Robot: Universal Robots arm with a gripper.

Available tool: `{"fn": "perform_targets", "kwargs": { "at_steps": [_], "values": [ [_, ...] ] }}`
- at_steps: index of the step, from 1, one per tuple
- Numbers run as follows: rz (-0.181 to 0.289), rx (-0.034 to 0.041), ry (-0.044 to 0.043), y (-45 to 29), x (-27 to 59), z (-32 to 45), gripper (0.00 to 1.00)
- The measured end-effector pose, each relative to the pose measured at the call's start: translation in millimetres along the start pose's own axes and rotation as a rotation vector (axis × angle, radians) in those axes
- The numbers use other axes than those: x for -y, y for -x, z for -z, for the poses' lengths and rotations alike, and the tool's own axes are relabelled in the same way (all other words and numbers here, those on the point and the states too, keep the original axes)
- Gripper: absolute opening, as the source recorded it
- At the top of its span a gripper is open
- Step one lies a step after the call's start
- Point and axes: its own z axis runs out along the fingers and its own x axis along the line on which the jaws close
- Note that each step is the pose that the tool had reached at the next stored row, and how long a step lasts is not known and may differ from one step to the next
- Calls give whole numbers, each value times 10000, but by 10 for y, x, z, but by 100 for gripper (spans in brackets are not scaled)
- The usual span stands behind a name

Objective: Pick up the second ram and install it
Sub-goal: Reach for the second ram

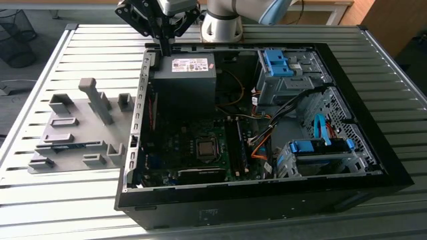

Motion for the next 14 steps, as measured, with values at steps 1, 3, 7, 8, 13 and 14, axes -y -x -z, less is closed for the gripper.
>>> {"fn": "perform_targets", "kwargs": {
  "at_steps": [1,3,7,8,13,14],
  "values": [
    [0,0,0,-4,0,0,11],
    [1,0,0,-10,1,0,11],
    [1,0,0,-25,2,0,11],
    [1,1,0,-29,2,0,11],
    [1,0,0,-43,3,0,11],
    [1,0,0,-45,4,0,11]
  ]
}}
